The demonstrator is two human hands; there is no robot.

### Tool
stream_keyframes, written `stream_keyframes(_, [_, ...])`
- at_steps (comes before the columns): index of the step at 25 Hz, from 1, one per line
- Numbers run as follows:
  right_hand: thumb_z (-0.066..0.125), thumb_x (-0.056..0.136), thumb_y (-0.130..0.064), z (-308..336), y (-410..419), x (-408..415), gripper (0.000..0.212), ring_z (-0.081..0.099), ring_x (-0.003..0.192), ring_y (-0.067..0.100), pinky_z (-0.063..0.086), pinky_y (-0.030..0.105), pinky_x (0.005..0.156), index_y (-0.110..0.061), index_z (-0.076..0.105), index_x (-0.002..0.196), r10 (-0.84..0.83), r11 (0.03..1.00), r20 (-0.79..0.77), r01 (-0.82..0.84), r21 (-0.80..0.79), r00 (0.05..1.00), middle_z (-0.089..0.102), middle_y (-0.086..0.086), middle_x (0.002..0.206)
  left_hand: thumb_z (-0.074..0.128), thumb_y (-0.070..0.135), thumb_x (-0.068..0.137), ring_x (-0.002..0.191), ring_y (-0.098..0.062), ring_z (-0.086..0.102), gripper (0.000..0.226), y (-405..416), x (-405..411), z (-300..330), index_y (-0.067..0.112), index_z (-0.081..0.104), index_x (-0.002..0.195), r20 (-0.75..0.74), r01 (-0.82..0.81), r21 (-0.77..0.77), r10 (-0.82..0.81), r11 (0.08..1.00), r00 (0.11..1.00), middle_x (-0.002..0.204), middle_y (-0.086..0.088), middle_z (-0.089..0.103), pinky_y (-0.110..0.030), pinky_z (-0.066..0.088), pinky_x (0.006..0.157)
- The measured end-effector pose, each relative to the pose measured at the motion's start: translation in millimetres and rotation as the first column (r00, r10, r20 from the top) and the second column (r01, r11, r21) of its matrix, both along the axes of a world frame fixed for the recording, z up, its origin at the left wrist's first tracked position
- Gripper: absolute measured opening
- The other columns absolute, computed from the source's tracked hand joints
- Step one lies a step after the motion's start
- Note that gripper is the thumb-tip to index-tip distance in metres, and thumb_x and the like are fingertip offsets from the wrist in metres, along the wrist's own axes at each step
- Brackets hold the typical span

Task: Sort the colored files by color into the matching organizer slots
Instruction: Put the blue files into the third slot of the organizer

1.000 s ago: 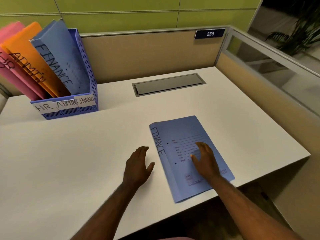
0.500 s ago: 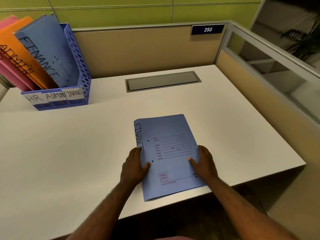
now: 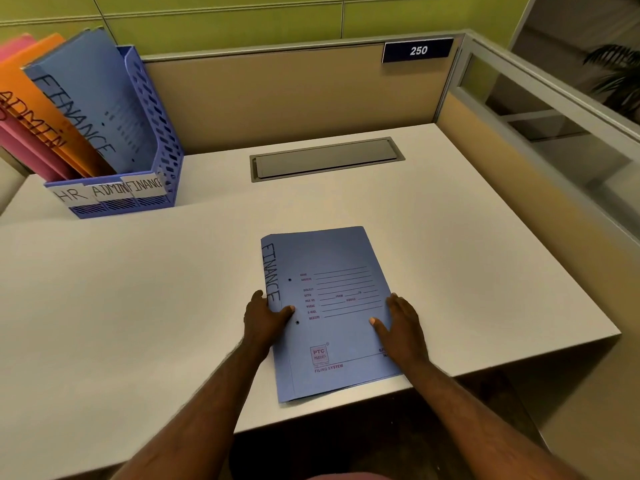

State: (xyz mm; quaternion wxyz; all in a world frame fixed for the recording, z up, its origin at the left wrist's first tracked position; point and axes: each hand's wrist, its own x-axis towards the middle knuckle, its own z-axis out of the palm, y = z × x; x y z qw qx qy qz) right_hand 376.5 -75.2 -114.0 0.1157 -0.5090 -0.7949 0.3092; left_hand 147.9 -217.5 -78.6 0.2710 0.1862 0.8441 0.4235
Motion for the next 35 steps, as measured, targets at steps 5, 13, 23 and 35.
stream_keyframes(5, [0.056, 0.093, -0.036, 1.6, -0.7, -2.2, 0.068, 0.023, 0.145, 0.022, 0.020, 0.030, 0.117, -0.010, 0.027, 0.149, 0.010, 0.999, -0.004, -0.010, -0.032, 1.000, 0.026, 0.007, 0.157, 0.073, 0.024, 0.083, 0.097, -0.029, 0.068, 0.049, 0.5, -2.9, 9.0, 0.014, 0.044, 0.121, 0.335, -0.064, 0.224, -0.015, 0.973, 0.942, 0.121, -0.012, 0.062, -0.050, 0.057, 0.084])
stream_keyframes(13, [0.065, 0.087, -0.038, 59.0, 19.3, -47.8, 0.061, 0.056, 0.116, 0.028, 0.049, 0.042, 0.098, -0.014, 0.040, 0.138, -0.106, 0.963, -0.292, 0.026, -0.267, 0.951, 0.053, 0.007, 0.133, 0.069, 0.021, 0.086, 0.089, -0.025, 0.073, 0.050, -15.8, -22.6, 44.1, 0.019, 0.040, 0.127, 0.308, -0.064, 0.434, -0.080, 0.899, 0.948, 0.120, -0.008, 0.063, -0.045, 0.061, 0.072])
stream_keyframes(23, [0.068, 0.087, -0.027, 125.2, -1.9, -164.9, 0.040, 0.063, 0.098, 0.022, 0.052, 0.034, 0.077, -0.015, 0.056, 0.124, -0.107, 0.948, -0.513, -0.068, -0.311, 0.852, 0.063, 0.001, 0.115, 0.063, 0.031, 0.090, 0.103, -0.019, 0.068, 0.052, -58.9, -118.4, 110.3, 0.035, 0.037, 0.136, 0.060, 0.023, 0.537, -0.065, 0.843, 0.996, 0.129, 0.005, 0.058, -0.042, 0.061, 0.076])
stream_keyframes(35, [0.068, 0.087, -0.024, 174.7, -57.7, -309.8, 0.046, 0.064, 0.095, 0.016, 0.057, 0.033, 0.075, -0.025, 0.052, 0.130, 0.017, 0.990, -0.640, -0.103, -0.098, 0.768, 0.062, -0.007, 0.117, 0.059, 0.027, 0.093, 0.106, -0.017, 0.063, 0.049, -112.2, -275.8, 166.6, 0.025, 0.045, 0.140, -0.088, 0.068, 0.517, -0.027, 0.853, 0.996, 0.126, 0.003, 0.062, -0.036, 0.060, 0.080])
